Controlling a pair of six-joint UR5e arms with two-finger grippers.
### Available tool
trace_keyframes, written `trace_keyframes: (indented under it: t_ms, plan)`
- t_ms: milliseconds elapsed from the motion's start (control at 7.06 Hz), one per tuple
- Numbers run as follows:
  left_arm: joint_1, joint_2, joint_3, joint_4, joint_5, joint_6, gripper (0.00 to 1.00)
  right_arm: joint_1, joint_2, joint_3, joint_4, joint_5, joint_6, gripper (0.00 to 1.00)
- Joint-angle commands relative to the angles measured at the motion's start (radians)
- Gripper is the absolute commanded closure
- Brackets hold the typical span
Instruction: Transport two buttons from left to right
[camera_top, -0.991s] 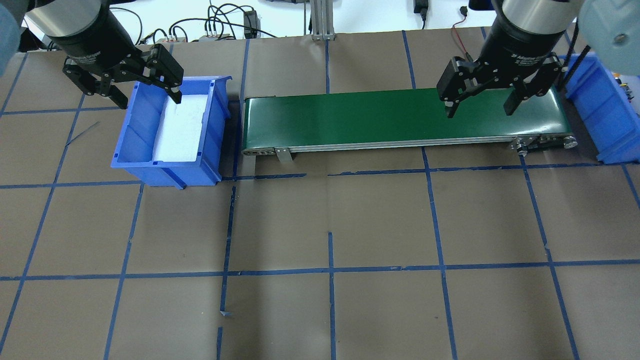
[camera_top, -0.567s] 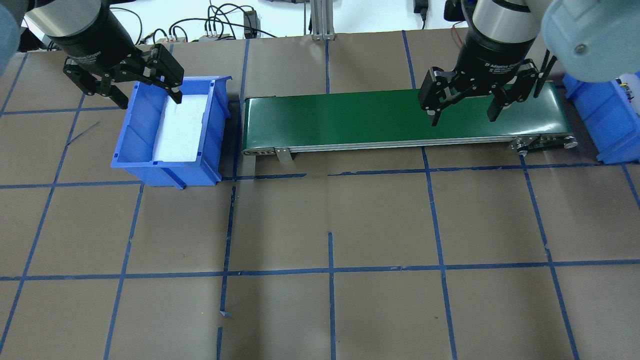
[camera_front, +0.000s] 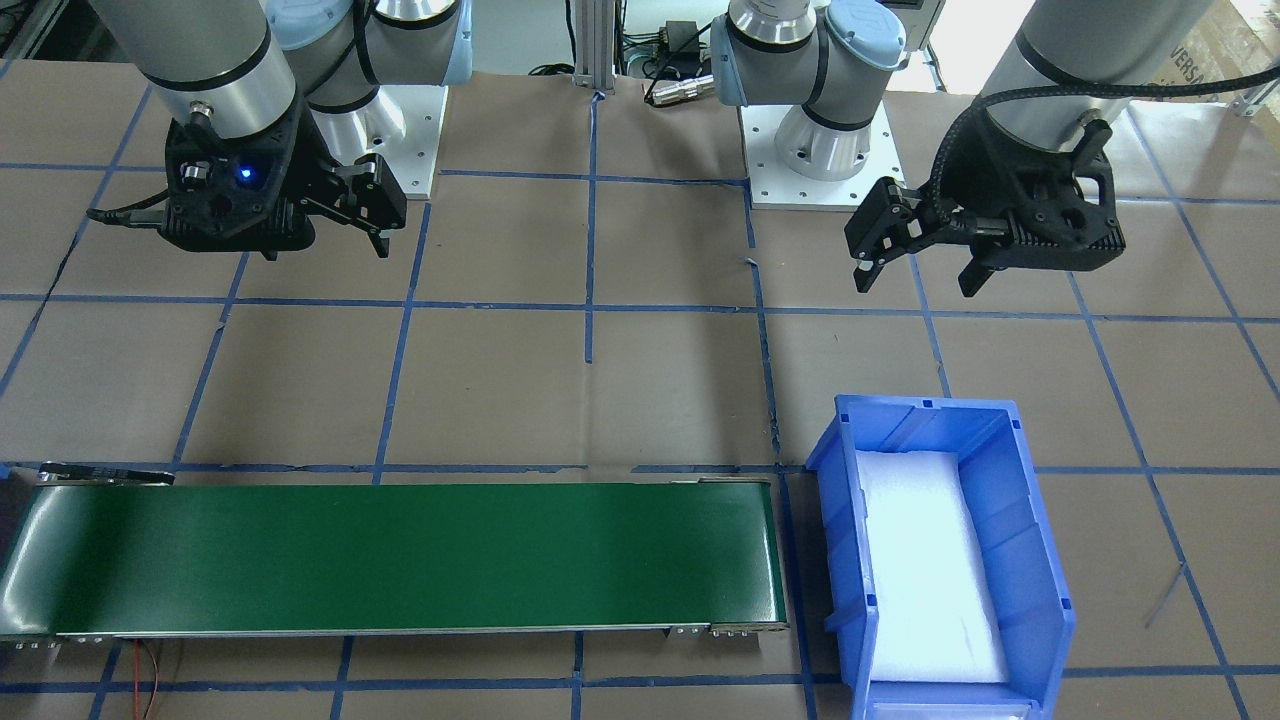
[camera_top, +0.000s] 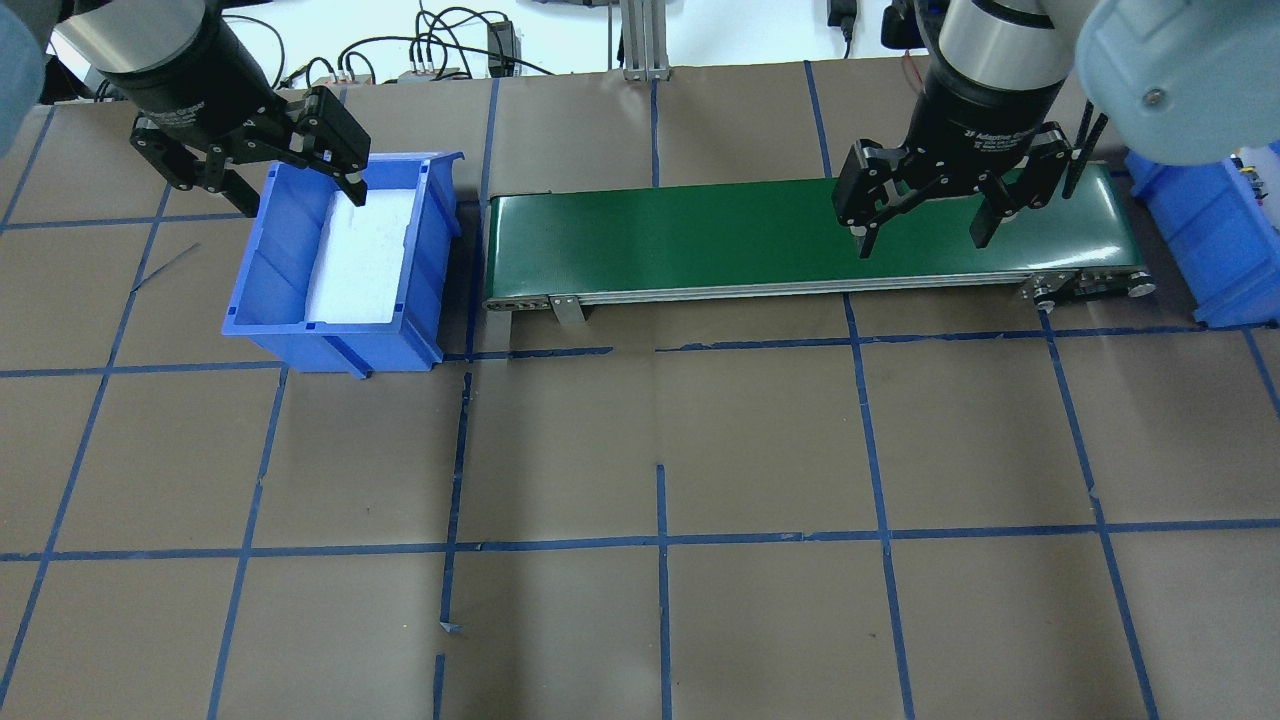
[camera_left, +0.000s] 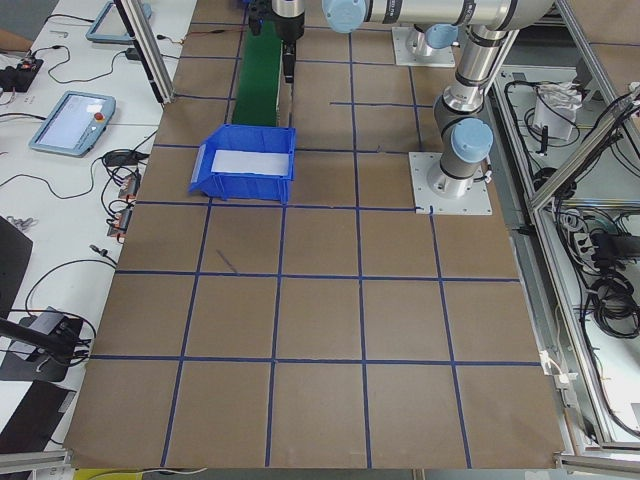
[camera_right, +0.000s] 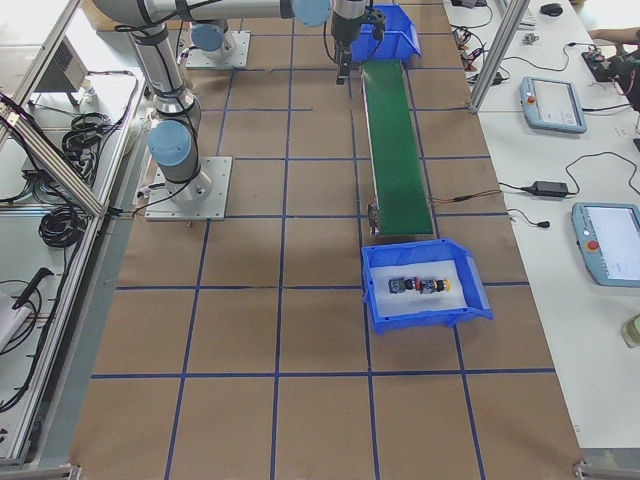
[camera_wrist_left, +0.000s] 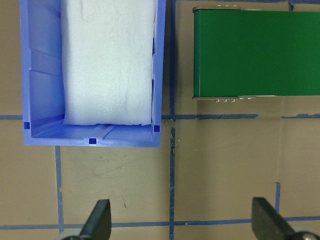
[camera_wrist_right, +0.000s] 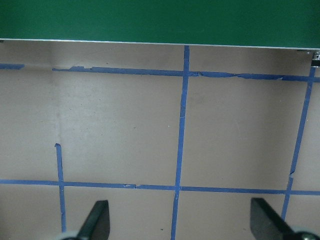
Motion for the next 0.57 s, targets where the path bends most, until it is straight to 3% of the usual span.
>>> trace_keyframes:
  t_ms: [0,425]
  plan:
    - [0.0,-0.005,-0.001,0.0,-0.002,0.0,0.0,0.0,0.001,0.0,-0.001,-0.001,0.0,0.0]
    - [-0.002,0.007,0.002,-0.003,-0.002,-0.002,0.0,0.0,0.001,0.002,-0.001,-0.001,-0.002,0.0]
